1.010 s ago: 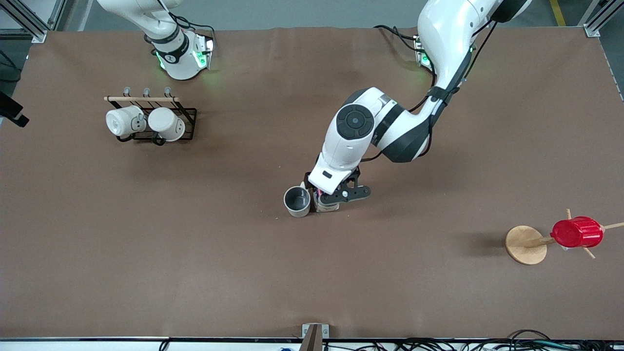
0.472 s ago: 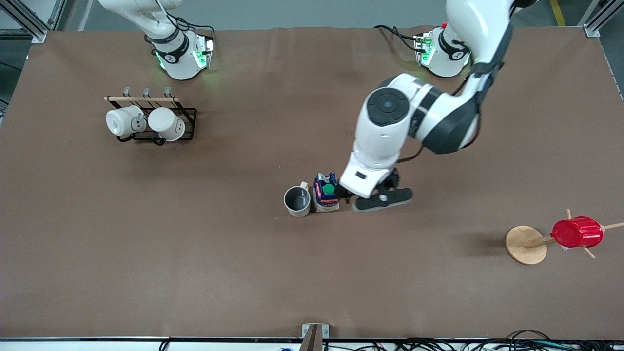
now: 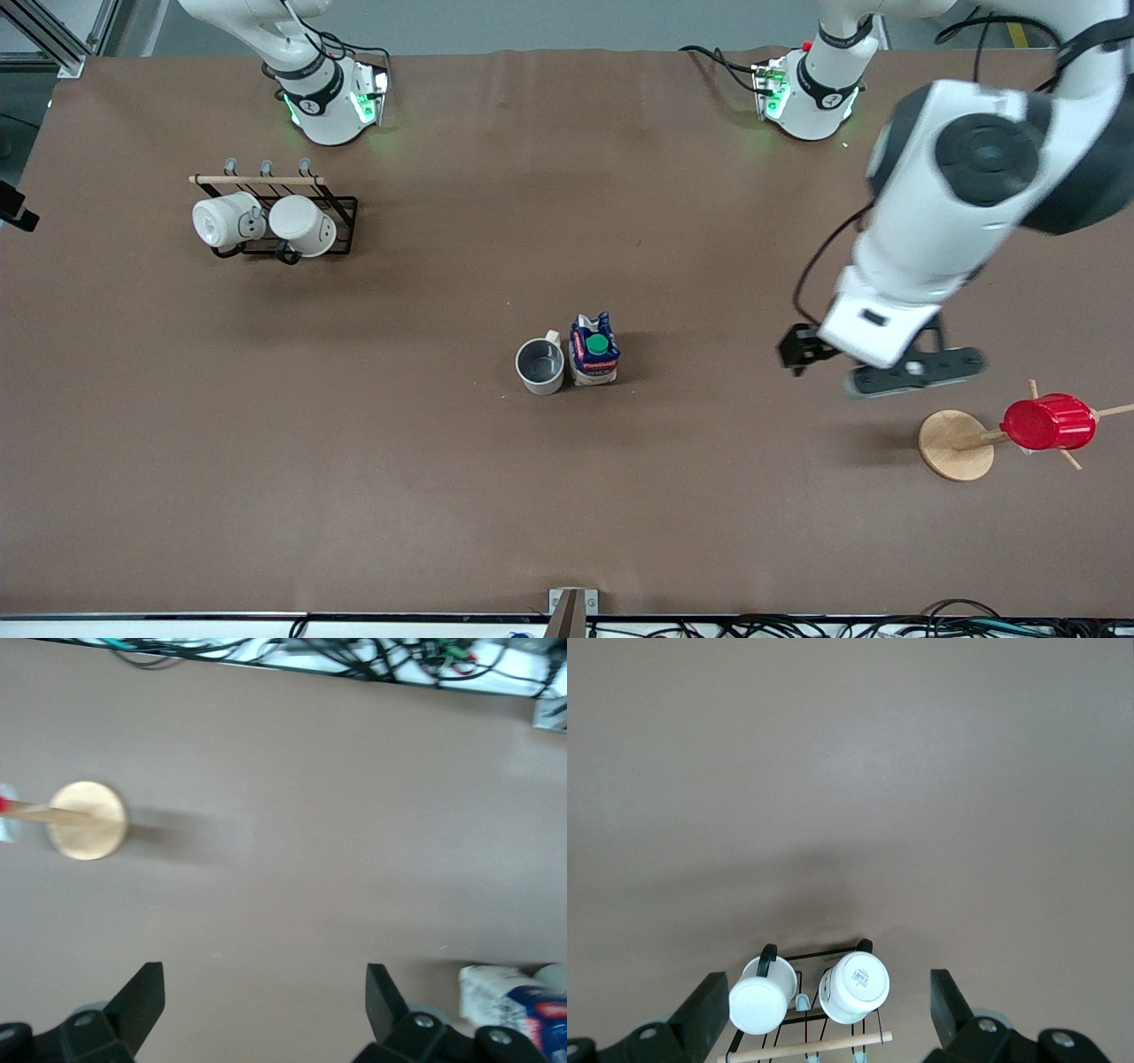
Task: Place cup and milk on table
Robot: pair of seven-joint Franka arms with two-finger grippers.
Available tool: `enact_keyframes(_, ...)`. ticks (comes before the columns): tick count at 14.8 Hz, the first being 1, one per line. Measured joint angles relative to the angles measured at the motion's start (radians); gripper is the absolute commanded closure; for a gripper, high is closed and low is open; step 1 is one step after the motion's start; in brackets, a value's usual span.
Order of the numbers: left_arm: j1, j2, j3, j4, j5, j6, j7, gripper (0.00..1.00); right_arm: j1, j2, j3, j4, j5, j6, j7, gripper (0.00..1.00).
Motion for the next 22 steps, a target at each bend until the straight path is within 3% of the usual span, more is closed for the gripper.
enact_keyframes(6, 0.168, -0.116, -0.002, -0.002, -0.138, -0.197, 0.283, 0.0, 0.0, -0.003, 0.004, -0.006, 0.0, 0.016, -0.001, 0.0)
enact_keyframes(13, 0.209, -0.29, -0.002, -0.122, -0.17, -0.249, 0.404, 0.0, -0.001, -0.004, 0.017, -0.004, 0.0, 0.035, -0.002, 0.0)
enact_keyframes(17, 0.195, -0.377, 0.062, -0.218, -0.205, -0.249, 0.47, 0.0, -0.118, -0.004, 0.166, -0.006, -0.001, 0.037, -0.002, 0.0)
enact_keyframes(19, 0.16, -0.405, 0.114, -0.255, -0.216, -0.249, 0.488, 0.0, -0.144, -0.004, 0.192, -0.007, -0.001, 0.038, -0.002, 0.0)
enact_keyframes(22, 0.141, -0.438, 0.122, -0.289, -0.217, -0.249, 0.49, 0.0, -0.151, -0.004, 0.194, -0.007, -0.001, 0.039, -0.002, 0.0)
